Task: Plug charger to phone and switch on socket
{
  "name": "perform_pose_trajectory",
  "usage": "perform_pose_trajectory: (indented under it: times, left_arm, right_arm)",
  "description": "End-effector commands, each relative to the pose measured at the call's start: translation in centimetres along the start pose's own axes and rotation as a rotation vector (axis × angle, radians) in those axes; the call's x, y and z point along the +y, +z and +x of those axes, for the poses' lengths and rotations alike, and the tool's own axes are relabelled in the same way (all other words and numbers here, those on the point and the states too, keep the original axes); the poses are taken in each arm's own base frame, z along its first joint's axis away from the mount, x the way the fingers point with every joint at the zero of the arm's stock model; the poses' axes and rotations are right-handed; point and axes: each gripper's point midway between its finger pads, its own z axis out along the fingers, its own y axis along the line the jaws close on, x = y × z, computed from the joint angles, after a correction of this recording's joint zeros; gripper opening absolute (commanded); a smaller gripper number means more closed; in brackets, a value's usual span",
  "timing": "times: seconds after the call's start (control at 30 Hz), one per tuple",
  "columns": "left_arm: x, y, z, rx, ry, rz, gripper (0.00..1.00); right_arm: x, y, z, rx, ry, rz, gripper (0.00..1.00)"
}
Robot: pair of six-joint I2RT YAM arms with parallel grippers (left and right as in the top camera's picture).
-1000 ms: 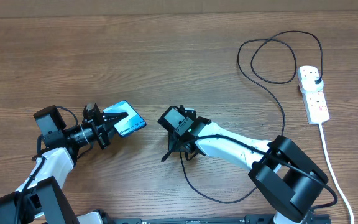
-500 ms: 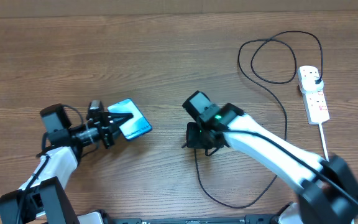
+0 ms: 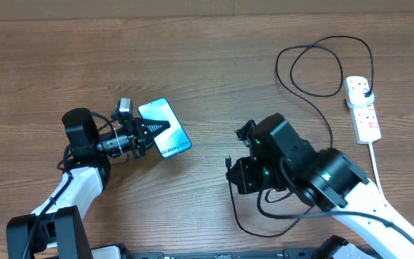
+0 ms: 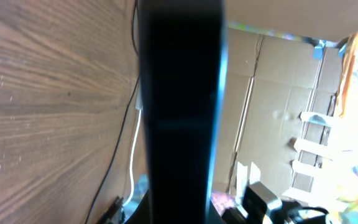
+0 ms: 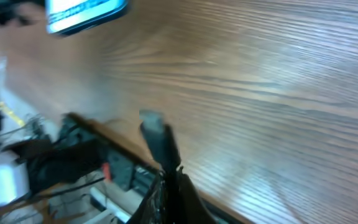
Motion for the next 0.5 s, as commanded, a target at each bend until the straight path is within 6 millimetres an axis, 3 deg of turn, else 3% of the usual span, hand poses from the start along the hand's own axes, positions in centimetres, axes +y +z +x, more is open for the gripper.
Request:
perform_pose_trajectory:
  times: [0.0,0.23,0.3,0.47]
  left_arm:
    - [-1.0,0.1,-0.4,-0.007,0.013,0.016,0.04]
    - [-1.5,0.0,-0.1,0.013,0.046,0.031,0.04]
    - [-1.5,0.0,-0.1,0.017,0.048,0.032,0.04]
    - [-1.9,-0.3,-0.5,-0.001,0.084,0.041,0.04]
  right_arm:
    - [2.1,-0.1,1.0,0.029,-0.074,-0.088,0.04]
    - [3.7,2.2,1.7,0.062,-0.147,-0.108,0.04]
    - [3.0,3.1,1.3,0.052,-0.150,-0.055,0.04]
    - [-1.3,4.9,0.9,0.065,-0.116,0.172,0.04]
